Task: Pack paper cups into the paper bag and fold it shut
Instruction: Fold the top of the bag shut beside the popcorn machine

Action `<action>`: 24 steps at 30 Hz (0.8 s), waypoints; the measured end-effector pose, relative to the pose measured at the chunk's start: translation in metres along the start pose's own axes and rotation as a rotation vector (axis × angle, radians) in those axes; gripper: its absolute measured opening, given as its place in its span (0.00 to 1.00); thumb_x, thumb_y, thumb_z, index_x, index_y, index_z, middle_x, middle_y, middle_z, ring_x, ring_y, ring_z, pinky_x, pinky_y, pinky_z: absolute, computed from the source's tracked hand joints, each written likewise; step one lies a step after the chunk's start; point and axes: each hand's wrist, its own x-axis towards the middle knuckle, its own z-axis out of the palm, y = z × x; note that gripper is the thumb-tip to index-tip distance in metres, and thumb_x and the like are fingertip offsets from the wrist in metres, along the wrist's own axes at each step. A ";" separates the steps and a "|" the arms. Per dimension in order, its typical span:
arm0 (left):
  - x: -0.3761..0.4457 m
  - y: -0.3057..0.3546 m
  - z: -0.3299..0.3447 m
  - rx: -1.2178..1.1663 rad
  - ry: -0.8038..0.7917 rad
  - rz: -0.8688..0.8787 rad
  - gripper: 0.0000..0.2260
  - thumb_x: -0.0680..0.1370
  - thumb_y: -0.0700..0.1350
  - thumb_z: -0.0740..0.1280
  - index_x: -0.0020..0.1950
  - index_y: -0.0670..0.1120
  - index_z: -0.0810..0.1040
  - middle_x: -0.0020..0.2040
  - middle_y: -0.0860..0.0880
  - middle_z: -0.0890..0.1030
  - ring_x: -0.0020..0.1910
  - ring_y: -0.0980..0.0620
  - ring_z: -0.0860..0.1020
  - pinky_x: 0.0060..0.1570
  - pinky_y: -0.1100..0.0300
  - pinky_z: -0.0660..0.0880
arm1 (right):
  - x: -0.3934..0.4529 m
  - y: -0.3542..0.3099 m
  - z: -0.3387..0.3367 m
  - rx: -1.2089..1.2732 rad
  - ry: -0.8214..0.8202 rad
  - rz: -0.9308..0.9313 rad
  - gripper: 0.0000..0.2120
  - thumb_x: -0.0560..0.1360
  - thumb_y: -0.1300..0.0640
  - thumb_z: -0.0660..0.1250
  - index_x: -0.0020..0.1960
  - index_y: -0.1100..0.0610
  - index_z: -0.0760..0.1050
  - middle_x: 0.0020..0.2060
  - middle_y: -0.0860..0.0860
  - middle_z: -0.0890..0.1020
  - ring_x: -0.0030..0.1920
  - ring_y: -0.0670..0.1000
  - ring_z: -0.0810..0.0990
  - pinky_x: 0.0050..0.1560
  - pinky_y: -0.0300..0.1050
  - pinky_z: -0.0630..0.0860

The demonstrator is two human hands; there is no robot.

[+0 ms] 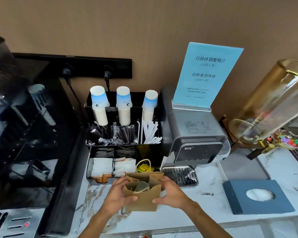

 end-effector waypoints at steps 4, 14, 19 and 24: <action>-0.001 0.006 -0.003 -0.081 0.054 -0.062 0.24 0.54 0.61 0.81 0.48 0.59 0.85 0.60 0.60 0.79 0.66 0.51 0.71 0.68 0.49 0.69 | -0.004 -0.003 0.010 0.211 0.119 0.034 0.17 0.66 0.53 0.77 0.49 0.35 0.81 0.55 0.41 0.81 0.56 0.44 0.80 0.60 0.48 0.79; -0.008 0.008 -0.015 -0.179 0.135 -0.084 0.13 0.66 0.26 0.75 0.46 0.40 0.88 0.52 0.48 0.85 0.57 0.56 0.77 0.50 0.74 0.74 | -0.003 -0.010 0.019 0.384 0.238 0.074 0.13 0.68 0.67 0.75 0.48 0.53 0.87 0.51 0.45 0.86 0.54 0.42 0.83 0.55 0.40 0.79; -0.009 0.007 -0.019 -0.268 0.142 -0.143 0.18 0.64 0.40 0.81 0.46 0.37 0.76 0.45 0.43 0.81 0.46 0.46 0.79 0.47 0.50 0.79 | -0.001 -0.013 0.027 0.661 0.378 0.103 0.11 0.66 0.70 0.78 0.34 0.58 0.80 0.29 0.48 0.83 0.34 0.46 0.80 0.39 0.40 0.77; -0.015 0.020 -0.023 -0.424 0.120 -0.071 0.08 0.71 0.28 0.68 0.43 0.38 0.73 0.43 0.40 0.86 0.40 0.42 0.84 0.34 0.51 0.78 | -0.001 -0.025 0.031 0.862 0.386 0.013 0.14 0.68 0.80 0.69 0.43 0.64 0.70 0.36 0.59 0.86 0.40 0.53 0.84 0.44 0.48 0.78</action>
